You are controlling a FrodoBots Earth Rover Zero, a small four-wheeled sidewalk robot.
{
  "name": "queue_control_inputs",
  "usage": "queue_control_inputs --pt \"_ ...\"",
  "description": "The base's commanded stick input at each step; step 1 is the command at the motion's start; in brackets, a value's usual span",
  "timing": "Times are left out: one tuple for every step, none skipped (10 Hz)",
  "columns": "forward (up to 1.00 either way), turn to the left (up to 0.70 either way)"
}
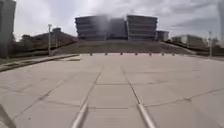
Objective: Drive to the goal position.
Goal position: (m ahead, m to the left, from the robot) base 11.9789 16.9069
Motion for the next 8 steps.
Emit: queue_control_inputs --pt "1.00 -0.27" --pt "1.00 -0.27" --pt "1.00 -0.27" --pt "1.00 -0.27" --pt "1.00 -0.27" --pt "1.00 -0.27" --pt "1.00 -0.27" --pt "1.00 -0.27"
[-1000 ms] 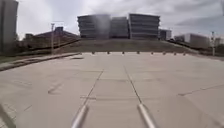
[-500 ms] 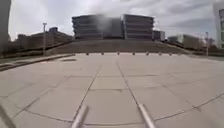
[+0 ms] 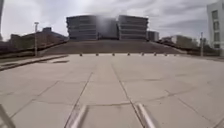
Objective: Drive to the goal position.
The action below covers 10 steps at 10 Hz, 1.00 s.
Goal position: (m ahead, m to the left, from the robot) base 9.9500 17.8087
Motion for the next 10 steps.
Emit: queue_control_inputs --pt "1.00 -0.23" --pt "1.00 0.00" --pt "1.00 0.00" --pt "1.00 0.00" --pt "1.00 0.00" --pt "1.00 0.00" --pt "1.00 0.00" --pt "1.00 0.00" --pt "1.00 0.00" --pt "1.00 0.00"
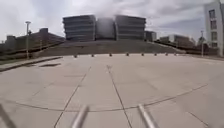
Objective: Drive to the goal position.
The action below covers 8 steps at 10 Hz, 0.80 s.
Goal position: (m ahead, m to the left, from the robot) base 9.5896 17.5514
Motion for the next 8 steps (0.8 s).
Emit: queue_control_inputs --pt "1.00 0.00" --pt "1.00 0.00" --pt "1.00 0.00" --pt "1.00 0.00" --pt "1.00 0.00" --pt "1.00 0.00" --pt "1.00 0.00" --pt "1.00 0.00"
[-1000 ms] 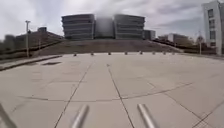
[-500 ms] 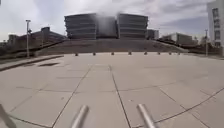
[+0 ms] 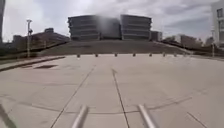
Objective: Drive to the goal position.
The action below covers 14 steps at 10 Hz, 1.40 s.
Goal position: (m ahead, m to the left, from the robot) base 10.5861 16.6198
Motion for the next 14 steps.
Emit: queue_control_inputs --pt "1.00 0.00" --pt "1.00 0.00" --pt "1.00 0.00" --pt "1.00 0.00" --pt "1.00 0.00" --pt "1.00 0.00" --pt "1.00 0.00" --pt "1.00 0.00" --pt "1.00 0.00" --pt "1.00 0.00" --pt "1.00 0.00" --pt "1.00 0.00" --pt "1.00 0.00" --pt "1.00 0.00"
